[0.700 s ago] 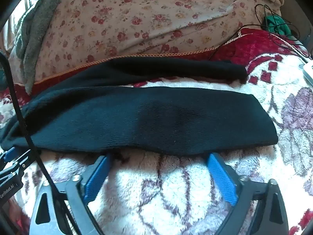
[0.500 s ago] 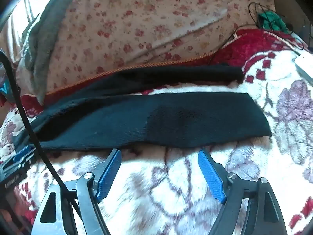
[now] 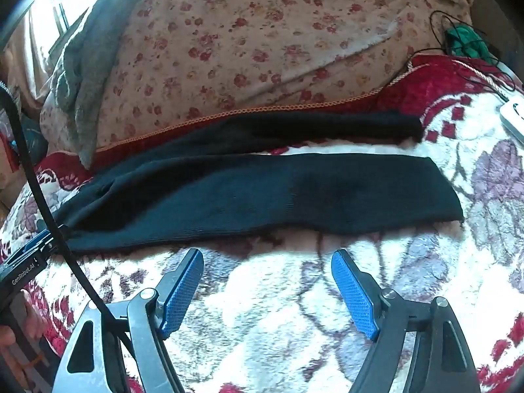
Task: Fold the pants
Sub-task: 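Move both grippers open toward the black knit pants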
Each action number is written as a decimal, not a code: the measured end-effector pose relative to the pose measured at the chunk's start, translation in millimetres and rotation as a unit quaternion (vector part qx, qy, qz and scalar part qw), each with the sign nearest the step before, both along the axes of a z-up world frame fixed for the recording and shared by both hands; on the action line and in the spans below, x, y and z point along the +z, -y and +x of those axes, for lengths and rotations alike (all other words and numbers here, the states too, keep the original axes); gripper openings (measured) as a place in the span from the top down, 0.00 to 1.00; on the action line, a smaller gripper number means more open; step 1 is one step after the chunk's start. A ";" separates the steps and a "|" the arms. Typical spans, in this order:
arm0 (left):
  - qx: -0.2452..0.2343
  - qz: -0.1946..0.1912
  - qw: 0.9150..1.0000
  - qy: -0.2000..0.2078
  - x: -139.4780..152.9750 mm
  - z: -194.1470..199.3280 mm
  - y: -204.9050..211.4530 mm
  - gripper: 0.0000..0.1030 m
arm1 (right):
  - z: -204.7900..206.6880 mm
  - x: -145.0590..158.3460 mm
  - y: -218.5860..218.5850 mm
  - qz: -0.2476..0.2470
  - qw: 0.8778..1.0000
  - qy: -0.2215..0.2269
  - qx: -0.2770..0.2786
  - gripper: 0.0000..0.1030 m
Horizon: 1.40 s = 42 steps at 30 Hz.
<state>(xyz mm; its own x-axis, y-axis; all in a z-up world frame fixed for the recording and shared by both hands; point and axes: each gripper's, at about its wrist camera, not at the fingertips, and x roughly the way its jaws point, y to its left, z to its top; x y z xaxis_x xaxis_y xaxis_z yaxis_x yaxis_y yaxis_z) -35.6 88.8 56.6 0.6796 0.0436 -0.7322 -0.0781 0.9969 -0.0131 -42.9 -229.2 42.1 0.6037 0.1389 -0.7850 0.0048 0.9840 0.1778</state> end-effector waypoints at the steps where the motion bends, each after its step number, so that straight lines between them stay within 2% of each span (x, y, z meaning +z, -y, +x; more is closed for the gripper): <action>1: 0.002 -0.002 1.000 -0.001 -0.3 0.0 -3.4 0.29 | 0.8 0.0 -2.8 -0.001 1.000 0.000 0.004 0.23; 8: 0.032 -0.011 0.999 -0.002 0.8 -1.0 -36.2 0.29 | 6.4 -2.4 -30.1 -0.006 0.999 0.004 0.031 0.23; 17: 0.070 -0.012 0.997 -0.002 2.4 -3.2 -73.1 0.29 | 19.9 -8.7 -49.1 0.000 0.999 -0.024 0.047 0.23; 19: 0.079 -0.013 0.997 -0.001 2.9 -4.6 -82.1 0.29 | 21.1 -9.3 -51.2 0.000 0.998 -0.024 0.050 0.23; 20: 0.082 -0.013 0.997 -0.001 2.8 -4.9 -85.7 0.29 | 21.5 -9.4 -51.9 -0.003 0.998 -0.002 0.055 0.23; 23: 0.091 -0.013 0.996 -0.001 2.3 -7.4 -98.7 0.29 | 23.0 -11.0 -51.4 -0.003 0.999 -0.005 0.054 0.23; 26: 0.103 -0.021 0.994 -0.005 0.0 -12.0 -115.9 0.29 | 22.0 -13.0 -44.8 0.004 0.999 -0.008 0.046 0.23; 33: 0.128 -0.083 0.988 -0.033 -15.7 -20.5 -152.1 0.30 | 11.3 -20.7 -7.4 0.013 0.999 -0.027 0.011 0.23; 40: 0.099 -0.125 0.985 -0.063 -30.9 -13.3 -138.9 0.30 | -2.7 -26.8 27.2 0.037 0.999 -0.036 -0.004 0.23; 42: 0.104 -0.115 0.986 -0.058 -31.1 -9.9 -131.6 0.29 | -5.2 -27.2 34.7 0.059 0.998 -0.031 -0.007 0.23</action>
<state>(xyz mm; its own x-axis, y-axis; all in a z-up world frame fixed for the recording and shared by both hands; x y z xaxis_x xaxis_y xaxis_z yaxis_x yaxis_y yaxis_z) -45.5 220.4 25.5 0.5846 -0.0033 -0.8113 -0.2945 0.9309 -0.2160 -48.1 -263.9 14.8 0.5565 0.2244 -0.8000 0.0326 0.9562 0.2908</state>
